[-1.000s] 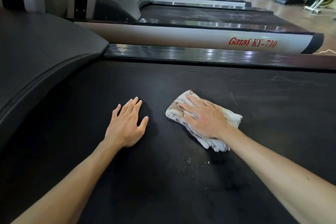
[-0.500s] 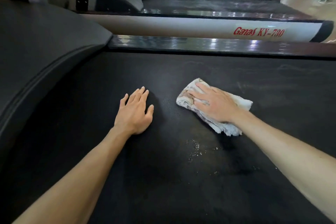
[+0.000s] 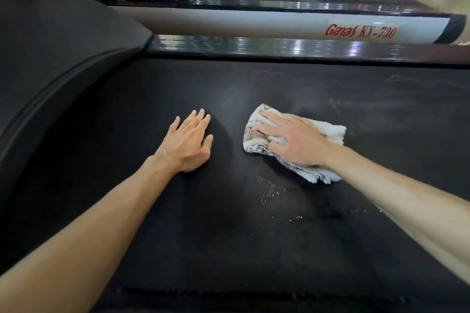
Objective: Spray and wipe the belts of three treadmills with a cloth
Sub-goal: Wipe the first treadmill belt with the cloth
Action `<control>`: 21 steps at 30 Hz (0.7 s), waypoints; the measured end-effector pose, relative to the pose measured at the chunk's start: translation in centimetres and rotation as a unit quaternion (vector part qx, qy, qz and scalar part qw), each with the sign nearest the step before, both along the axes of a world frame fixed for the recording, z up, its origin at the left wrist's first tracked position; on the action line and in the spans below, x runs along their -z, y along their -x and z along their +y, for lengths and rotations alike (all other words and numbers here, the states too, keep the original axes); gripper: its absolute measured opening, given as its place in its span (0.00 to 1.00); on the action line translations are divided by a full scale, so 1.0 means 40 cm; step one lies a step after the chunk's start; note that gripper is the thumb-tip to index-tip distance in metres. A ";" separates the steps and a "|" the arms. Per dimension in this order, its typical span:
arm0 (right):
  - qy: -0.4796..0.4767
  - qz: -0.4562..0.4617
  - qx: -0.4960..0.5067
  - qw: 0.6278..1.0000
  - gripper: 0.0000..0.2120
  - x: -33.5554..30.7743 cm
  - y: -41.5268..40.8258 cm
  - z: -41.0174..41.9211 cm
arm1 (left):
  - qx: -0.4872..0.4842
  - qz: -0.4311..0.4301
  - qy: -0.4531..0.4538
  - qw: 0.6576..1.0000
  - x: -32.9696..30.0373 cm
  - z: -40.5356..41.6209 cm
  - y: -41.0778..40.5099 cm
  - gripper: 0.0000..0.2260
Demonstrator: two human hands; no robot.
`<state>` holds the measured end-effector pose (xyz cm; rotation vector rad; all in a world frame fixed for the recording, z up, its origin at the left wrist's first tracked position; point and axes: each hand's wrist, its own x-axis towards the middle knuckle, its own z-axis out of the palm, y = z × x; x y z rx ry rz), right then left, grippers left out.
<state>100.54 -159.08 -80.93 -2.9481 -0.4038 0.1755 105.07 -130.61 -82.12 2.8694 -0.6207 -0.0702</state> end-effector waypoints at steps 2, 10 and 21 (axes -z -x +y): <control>-0.002 -0.004 -0.023 1.000 0.33 -0.002 0.031 0.046 | 0.011 0.001 0.005 1.000 -0.004 0.003 0.006 0.27; 0.010 -0.001 -0.062 0.998 0.31 -0.001 0.144 -0.063 | 0.020 -0.019 -0.001 1.000 0.022 0.011 0.014 0.27; -0.033 -0.005 -0.140 0.990 0.28 -0.022 0.209 0.050 | 0.042 -0.004 0.004 0.999 0.009 0.041 0.037 0.28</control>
